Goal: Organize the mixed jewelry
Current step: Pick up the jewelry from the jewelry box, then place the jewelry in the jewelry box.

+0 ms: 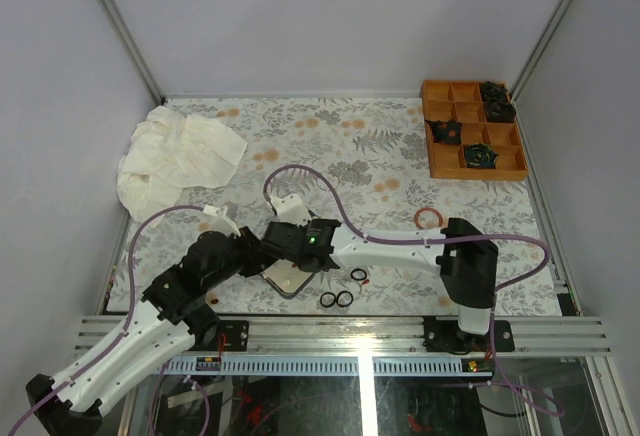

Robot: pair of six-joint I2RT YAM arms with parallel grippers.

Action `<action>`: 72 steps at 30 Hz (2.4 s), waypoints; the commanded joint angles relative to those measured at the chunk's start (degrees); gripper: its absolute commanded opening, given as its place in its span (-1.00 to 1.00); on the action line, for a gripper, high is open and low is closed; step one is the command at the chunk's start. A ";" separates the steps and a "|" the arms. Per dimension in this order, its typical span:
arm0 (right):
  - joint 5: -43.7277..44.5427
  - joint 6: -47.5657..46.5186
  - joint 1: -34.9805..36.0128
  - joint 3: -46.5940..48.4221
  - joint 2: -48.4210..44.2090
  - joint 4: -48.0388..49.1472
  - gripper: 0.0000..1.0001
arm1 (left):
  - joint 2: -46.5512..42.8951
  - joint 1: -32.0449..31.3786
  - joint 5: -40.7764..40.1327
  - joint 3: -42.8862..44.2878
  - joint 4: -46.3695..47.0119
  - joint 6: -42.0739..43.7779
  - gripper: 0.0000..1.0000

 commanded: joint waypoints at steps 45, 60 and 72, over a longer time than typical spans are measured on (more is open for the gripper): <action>-63.95 28.97 -15.28 -36.11 -42.18 67.40 -1.00 | -10.86 0.24 24.83 6.73 25.22 0.61 0.15; -63.83 29.43 -17.43 -38.09 -41.88 68.47 -1.00 | -12.04 0.24 24.91 5.68 23.95 -0.59 -0.18; -64.29 29.76 -17.77 -38.54 -40.93 69.88 -1.00 | -10.49 0.25 24.45 5.31 23.33 -0.33 -0.32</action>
